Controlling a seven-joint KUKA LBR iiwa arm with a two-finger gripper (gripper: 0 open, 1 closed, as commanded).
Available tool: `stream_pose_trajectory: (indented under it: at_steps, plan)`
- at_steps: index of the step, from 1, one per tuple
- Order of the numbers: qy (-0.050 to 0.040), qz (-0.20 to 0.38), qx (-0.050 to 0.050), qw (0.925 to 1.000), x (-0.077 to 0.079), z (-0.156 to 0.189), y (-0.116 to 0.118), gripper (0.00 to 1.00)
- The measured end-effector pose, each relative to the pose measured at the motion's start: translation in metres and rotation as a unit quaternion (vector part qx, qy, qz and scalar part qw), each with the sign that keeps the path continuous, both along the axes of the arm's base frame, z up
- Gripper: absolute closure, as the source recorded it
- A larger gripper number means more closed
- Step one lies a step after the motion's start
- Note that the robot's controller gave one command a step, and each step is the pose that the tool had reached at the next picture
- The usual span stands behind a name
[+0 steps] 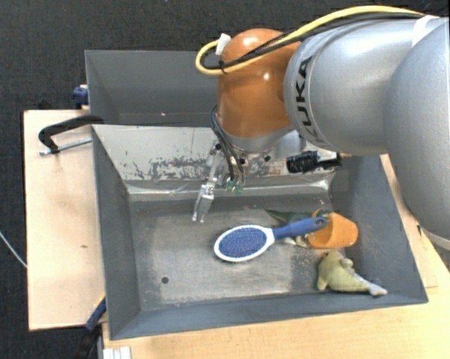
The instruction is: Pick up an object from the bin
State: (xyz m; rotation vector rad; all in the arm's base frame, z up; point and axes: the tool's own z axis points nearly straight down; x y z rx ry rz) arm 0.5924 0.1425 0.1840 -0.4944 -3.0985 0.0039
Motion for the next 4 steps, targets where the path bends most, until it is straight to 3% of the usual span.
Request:
stream_pose_trajectory:
  at_steps: [1, 2, 3, 4]
  plan:
    - [0.0008, 0.106, 0.001, 0.9944, -0.033, -0.072, -0.076, 0.0]
    - [0.0021, 0.215, 0.006, 0.9766, -0.032, -0.1, -0.102, 0.0]
    - [0.0069, 0.216, 0.005, 0.9764, -0.034, -0.1, -0.103, 1.0]
    - [-0.0082, 0.334, 0.0, 0.9425, -0.011, 0.056, -0.122, 1.0]
